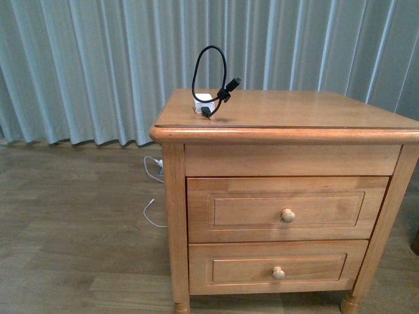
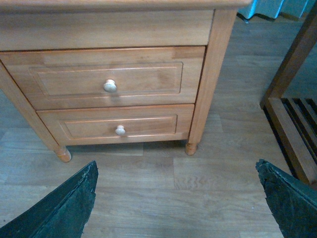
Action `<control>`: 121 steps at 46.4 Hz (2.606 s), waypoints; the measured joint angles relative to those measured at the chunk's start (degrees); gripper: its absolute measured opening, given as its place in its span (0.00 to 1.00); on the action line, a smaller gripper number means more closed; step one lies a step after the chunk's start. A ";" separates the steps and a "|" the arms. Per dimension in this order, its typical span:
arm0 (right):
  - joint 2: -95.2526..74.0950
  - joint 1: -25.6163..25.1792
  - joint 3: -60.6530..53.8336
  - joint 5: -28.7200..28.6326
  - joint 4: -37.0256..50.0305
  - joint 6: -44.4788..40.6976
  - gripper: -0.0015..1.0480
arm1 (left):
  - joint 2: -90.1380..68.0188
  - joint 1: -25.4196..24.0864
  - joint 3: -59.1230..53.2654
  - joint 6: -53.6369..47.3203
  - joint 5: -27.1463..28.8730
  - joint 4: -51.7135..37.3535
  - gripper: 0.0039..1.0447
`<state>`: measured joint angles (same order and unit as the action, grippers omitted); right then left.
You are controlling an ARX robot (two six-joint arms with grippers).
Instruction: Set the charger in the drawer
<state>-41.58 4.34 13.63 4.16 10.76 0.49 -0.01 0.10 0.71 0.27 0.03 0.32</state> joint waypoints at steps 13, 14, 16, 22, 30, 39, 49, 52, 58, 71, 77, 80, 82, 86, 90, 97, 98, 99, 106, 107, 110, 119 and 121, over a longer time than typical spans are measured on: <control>-11.89 2.54 6.36 0.48 5.66 -0.39 0.92 | 0.00 0.00 0.00 0.00 0.00 0.00 0.95; -11.76 2.47 6.36 0.46 5.51 -0.33 0.92 | 0.00 0.00 0.00 0.00 0.00 0.00 0.95; -11.21 2.27 6.34 0.22 5.16 -0.26 0.92 | 0.00 0.00 0.00 0.00 0.00 0.00 0.95; -10.16 1.53 6.36 0.20 4.74 -0.26 0.92 | 0.00 0.00 0.00 0.00 0.00 0.00 0.95; -9.86 1.33 6.45 -0.04 3.87 -0.24 0.92 | 0.00 0.00 0.00 0.00 -0.02 0.00 0.95; -10.69 3.69 6.99 1.55 4.17 -0.28 0.92 | 0.00 0.00 0.00 0.00 -0.02 0.00 0.95; -21.92 10.58 10.10 5.29 14.27 -0.50 0.92 | 0.00 0.00 0.00 0.00 0.00 0.00 0.95; -27.21 11.82 11.47 6.34 19.26 -0.44 0.92 | 0.00 0.00 0.00 0.00 0.00 0.00 0.95; -39.93 13.68 15.56 7.28 28.65 -0.46 0.92 | 0.00 0.00 0.00 0.00 0.00 0.00 0.95; -63.28 16.57 27.89 6.67 34.34 0.79 0.92 | 0.00 0.00 0.00 0.00 0.00 0.00 0.95; -72.46 16.59 36.11 6.51 33.86 2.32 0.92 | 0.00 0.00 0.00 0.00 0.00 0.00 0.95; -76.35 16.44 39.80 6.51 33.48 3.02 0.92 | 0.00 0.00 0.00 0.00 0.00 0.00 0.95; -77.94 16.35 41.35 6.51 33.22 3.43 0.92 | 0.00 0.00 0.00 -0.02 0.00 0.00 0.95; -81.37 15.91 44.68 6.51 32.81 4.04 0.92 | 0.00 0.00 0.00 0.00 -0.02 0.00 0.95; -84.06 15.41 47.21 6.54 32.54 4.66 0.92 | 0.00 0.00 0.00 -0.02 0.00 0.00 0.95; -88.26 13.75 51.19 6.67 32.02 5.27 0.92 | 0.00 0.00 0.00 0.00 0.00 0.00 0.95; -88.85 13.38 51.82 6.67 31.91 5.33 0.92 | 0.00 0.00 0.00 0.00 -0.02 0.00 0.95; -89.39 13.07 52.35 6.67 31.85 5.33 0.92 | 0.00 0.00 0.00 0.00 0.00 0.00 0.95; -91.71 11.52 55.01 6.49 31.45 5.31 0.92 | 0.00 0.00 0.00 0.00 0.00 0.00 0.95; -92.08 11.23 55.56 6.45 31.32 5.31 0.92 | 0.00 0.00 0.00 0.00 -0.02 0.00 0.95; -92.78 10.84 56.37 6.45 31.19 5.29 0.92 | 0.00 0.00 0.00 -0.02 0.00 0.00 0.95; -93.92 10.47 58.18 6.12 30.67 5.25 0.92 | 0.00 0.00 0.00 -0.02 -0.02 0.00 0.95; -93.98 10.49 58.45 5.99 30.60 5.20 0.92 | 0.00 0.00 0.00 0.00 0.00 0.00 0.95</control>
<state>-135.57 14.83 72.07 10.15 41.36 5.69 -0.01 0.10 0.71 0.27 0.03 0.32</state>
